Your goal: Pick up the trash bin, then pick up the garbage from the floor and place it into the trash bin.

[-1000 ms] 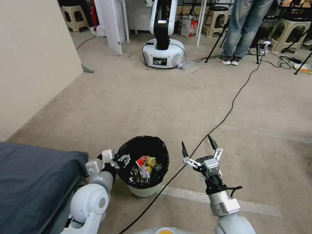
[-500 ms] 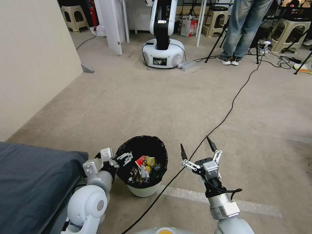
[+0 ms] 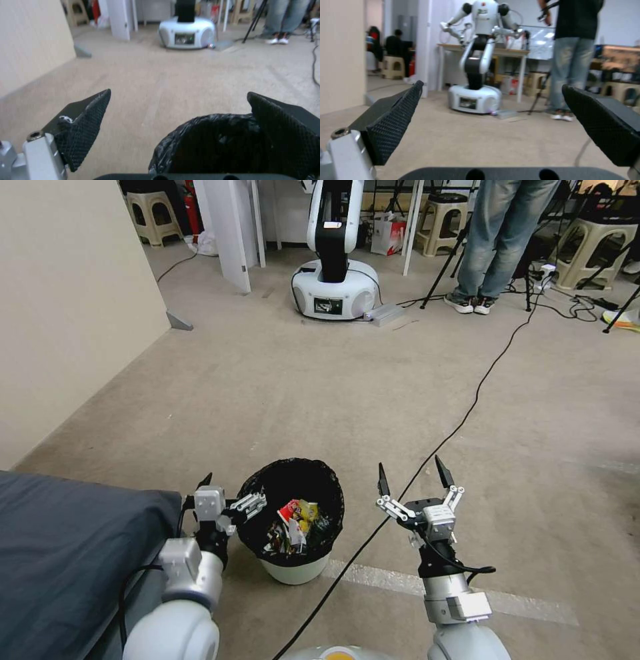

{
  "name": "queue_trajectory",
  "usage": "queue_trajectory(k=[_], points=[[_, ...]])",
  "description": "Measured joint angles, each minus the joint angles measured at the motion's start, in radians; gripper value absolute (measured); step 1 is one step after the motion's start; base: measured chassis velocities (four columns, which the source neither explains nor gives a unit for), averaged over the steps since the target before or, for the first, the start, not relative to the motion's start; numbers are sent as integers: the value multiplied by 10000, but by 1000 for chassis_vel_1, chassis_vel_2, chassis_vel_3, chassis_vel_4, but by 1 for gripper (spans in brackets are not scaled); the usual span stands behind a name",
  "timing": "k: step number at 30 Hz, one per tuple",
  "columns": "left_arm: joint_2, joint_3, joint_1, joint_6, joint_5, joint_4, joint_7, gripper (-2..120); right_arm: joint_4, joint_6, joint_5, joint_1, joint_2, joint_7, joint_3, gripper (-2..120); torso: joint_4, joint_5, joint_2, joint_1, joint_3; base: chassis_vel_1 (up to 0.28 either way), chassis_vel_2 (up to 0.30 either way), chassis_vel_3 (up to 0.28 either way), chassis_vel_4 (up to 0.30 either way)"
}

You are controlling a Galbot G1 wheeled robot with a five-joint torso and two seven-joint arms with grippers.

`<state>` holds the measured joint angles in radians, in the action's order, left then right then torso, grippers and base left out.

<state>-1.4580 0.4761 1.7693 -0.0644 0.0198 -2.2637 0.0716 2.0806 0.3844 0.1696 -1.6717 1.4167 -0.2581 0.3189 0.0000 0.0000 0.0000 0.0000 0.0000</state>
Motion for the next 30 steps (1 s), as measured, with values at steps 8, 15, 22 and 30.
queue_trajectory(k=[8, 15, 22, 30], points=[[-112, -168, 585, 1687, -421, 289, -32, 100, -113, 36, 527, -215, 302, -162, 319, 100, -1, 0, 0, 0, 0, 0, 0, 0, 0], [-160, -156, 625, 1971, -577, 563, 7, 100, -235, 292, 678, -262, 393, 62, 484, 100, 0, 0, 0, -1, 0, 0, 0, 0, 0], [-160, -151, 606, 1958, -568, 566, 25, 100, -240, 299, 681, -263, 392, 82, 487, 100, -1, 0, 0, 0, 0, 0, 0, 0, 0], [-159, -146, 595, 1915, -544, 566, 39, 100, -244, 299, 681, -261, 387, 89, 487, 100, 0, 0, 0, 0, 0, 0, 0, 0, 0]])
